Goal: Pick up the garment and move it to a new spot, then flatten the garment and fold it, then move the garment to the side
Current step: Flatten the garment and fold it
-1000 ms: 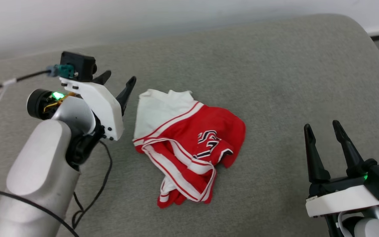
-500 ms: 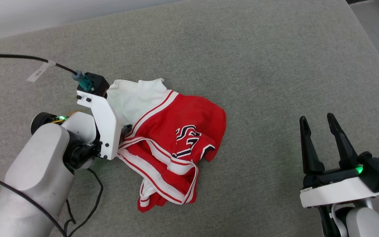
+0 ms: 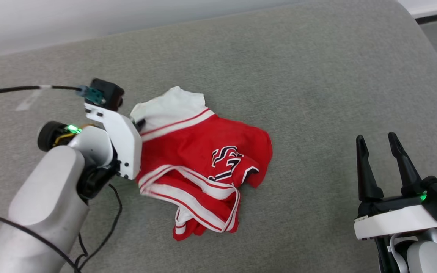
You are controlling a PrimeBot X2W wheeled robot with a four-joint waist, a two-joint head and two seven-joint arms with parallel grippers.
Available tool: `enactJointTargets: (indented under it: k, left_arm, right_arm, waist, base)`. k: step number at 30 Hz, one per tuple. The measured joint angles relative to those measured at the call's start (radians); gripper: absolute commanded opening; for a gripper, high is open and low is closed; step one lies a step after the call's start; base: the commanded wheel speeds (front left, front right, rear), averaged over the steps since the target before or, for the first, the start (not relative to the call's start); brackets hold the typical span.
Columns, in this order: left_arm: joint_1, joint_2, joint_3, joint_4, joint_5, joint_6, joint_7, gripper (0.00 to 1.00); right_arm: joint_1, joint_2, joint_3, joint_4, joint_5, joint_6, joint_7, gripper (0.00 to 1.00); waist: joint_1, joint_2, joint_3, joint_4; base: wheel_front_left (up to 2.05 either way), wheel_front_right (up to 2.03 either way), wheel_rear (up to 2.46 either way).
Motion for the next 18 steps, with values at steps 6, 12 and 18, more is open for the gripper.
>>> enactJointTargets:
  k: [6, 12, 18]
  left_arm:
    - [0.1, 0.073, 0.074, -0.142, 0.01, 0.089, -0.082, 0.0]
    - [0.343, 0.15, 0.165, -0.291, -0.017, 0.219, -0.111, 0.0]
    - [0.597, 0.173, 0.238, -0.374, -0.064, 0.32, -0.139, 0.0]
  right_arm:
    - [0.018, 0.001, -0.014, -0.02, -0.013, 0.0, 0.019, 1.0]
    - [0.046, 0.001, -0.034, -0.043, -0.021, 0.0, 0.037, 1.0]
    - [0.076, 0.001, -0.054, -0.062, -0.027, 0.0, 0.056, 1.0]
  waist:
    - [-0.0001, 0.0, -0.036, 0.053]
    - [0.0, 0.0, -0.071, 0.103]
    - [-0.0001, 0.0, -0.102, 0.141]
  base:
    - [0.0, 0.0, 0.0]
    - [0.0, 0.0, 0.0]
    - [0.0, 0.0, 0.0]
